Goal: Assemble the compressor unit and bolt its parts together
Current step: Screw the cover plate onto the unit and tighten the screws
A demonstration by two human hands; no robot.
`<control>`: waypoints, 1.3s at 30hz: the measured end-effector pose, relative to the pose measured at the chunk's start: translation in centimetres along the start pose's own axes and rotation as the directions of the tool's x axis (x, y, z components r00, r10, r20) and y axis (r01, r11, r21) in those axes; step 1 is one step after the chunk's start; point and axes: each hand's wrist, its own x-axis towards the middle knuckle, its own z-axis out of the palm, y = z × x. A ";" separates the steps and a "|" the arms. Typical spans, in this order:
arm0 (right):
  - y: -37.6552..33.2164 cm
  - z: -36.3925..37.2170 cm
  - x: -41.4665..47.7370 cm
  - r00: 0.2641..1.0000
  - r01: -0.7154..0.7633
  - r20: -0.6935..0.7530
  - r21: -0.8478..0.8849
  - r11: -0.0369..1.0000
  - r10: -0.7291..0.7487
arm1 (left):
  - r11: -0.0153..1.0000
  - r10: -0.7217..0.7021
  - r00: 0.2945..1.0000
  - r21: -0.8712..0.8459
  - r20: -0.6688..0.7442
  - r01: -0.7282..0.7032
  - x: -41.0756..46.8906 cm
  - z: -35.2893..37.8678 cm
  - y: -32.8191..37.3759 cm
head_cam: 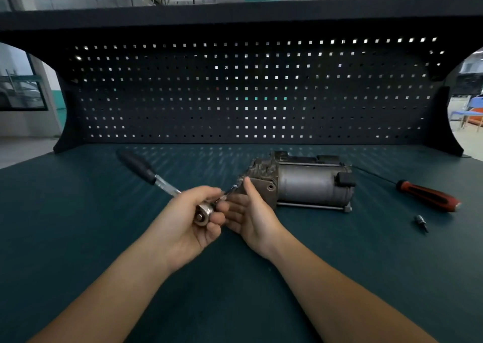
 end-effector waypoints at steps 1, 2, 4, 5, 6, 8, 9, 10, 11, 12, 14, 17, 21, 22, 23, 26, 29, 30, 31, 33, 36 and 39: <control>0.0 0.0 0.0 1.000 0.000 -0.001 -0.004 1.000 0.000 | 0.977 0.077 0.997 0.200 -0.009 -0.074 0.1 0.1 0.0; 0.0 0.2 0.0 1.000 0.003 -0.005 -0.002 1.000 -0.003 | 0.882 0.178 0.984 0.442 0.006 -0.162 0.1 0.2 -0.2; 0.2 0.3 -0.1 1.000 0.002 -0.010 0.014 1.000 -0.002 | 0.419 0.370 0.916 0.852 0.154 -0.313 0.2 0.2 -1.3; 0.3 0.2 -0.2 1.000 0.005 -0.012 0.018 1.000 -0.005 | 0.117 0.424 0.877 0.947 0.225 -0.299 0.1 0.5 -1.9; 0.3 0.1 -0.2 1.000 0.013 -0.013 0.019 1.000 -0.013 | -0.139 0.468 0.836 0.958 0.286 -0.250 0.2 0.7 -2.6; 0.3 -0.1 -0.3 0.999 0.041 -0.017 0.014 0.999 -0.041 | -0.318 0.513 0.776 0.921 0.367 -0.225 0.3 1.0 -3.6; 0.3 0.0 -0.4 0.998 0.048 -0.032 0.020 0.999 -0.047 | -0.285 0.530 0.765 0.926 0.367 -0.247 0.4 1.1 -3.5; 0.2 0.2 -0.4 0.997 0.048 -0.053 0.030 0.998 -0.047 | -0.172 0.541 0.770 0.941 0.338 -0.292 0.5 1.2 -3.2; 0.2 0.3 -0.4 0.996 0.052 -0.074 0.035 0.998 -0.049 | 0.000 0.523 0.800 0.938 0.295 -0.346 0.4 1.2 -2.9; 0.2 0.4 -0.4 0.995 0.061 -0.080 0.033 0.998 -0.059 | 0.179 0.476 0.843 0.911 0.250 -0.371 0.4 1.0 -2.7; 0.3 0.4 -0.3 0.994 0.090 -0.057 0.010 0.996 -0.090 | 0.648 0.327 0.941 0.704 0.090 -0.293 0.1 0.9 -2.1; 0.1 0.3 -0.2 0.997 0.077 -0.032 0.025 0.997 -0.076 | 0.999 0.037 0.999 0.030 -0.027 -0.036 -0.4 0.8 -1.6; 0.0 0.6 0.0 0.999 0.044 -0.010 0.068 0.997 -0.043 | 0.874 -0.078 0.997 -0.482 -0.023 0.058 -0.3 0.1 -0.9; 0.1 0.6 0.1 0.999 0.039 -0.005 0.063 0.997 -0.039 | 0.899 -0.068 0.997 -0.435 -0.027 0.050 -0.2 0.0 -0.9; 0.2 0.5 0.2 0.999 0.035 -0.004 0.054 0.998 -0.035 | 0.954 -0.034 0.999 -0.300 -0.036 0.021 -0.1 -0.1 -0.9; 0.3 0.1 0.3 1.000 0.028 -0.010 0.036 0.999 -0.028 | 0.899 0.228 0.973 0.392 -0.041 -0.194 0.3 -0.4 -1.4; 0.4 0.1 0.4 0.997 0.025 -0.069 0.085 0.996 -0.019 | 0.187 0.477 0.854 0.925 0.210 -0.332 0.0 -0.3 -2.5; 0.5 0.1 0.4 0.996 0.028 -0.090 0.089 0.996 -0.020 | -0.060 0.508 0.814 0.955 0.281 -0.292 -0.1 -0.3 -2.9; 0.5 0.0 0.4 0.994 0.036 -0.106 0.071 0.997 -0.028 | -0.214 0.519 0.791 0.945 0.325 -0.247 0.0 -0.4 -3.2; 0.6 0.1 0.3 0.993 0.062 -0.103 0.053 0.997 -0.057 | -0.225 0.531 0.776 0.939 0.341 -0.259 0.4 -0.4 -3.4; 0.4 0.1 0.3 0.994 0.057 -0.099 0.125 0.990 -0.045 | 0.226 0.473 0.851 0.903 0.227 -0.366 0.0 0.1 -2.7; 0.0 0.3 0.1 0.996 0.022 -0.089 0.141 0.990 -0.010 | 0.946 0.166 0.985 0.288 -0.039 -0.148 0.1 0.5 -2.2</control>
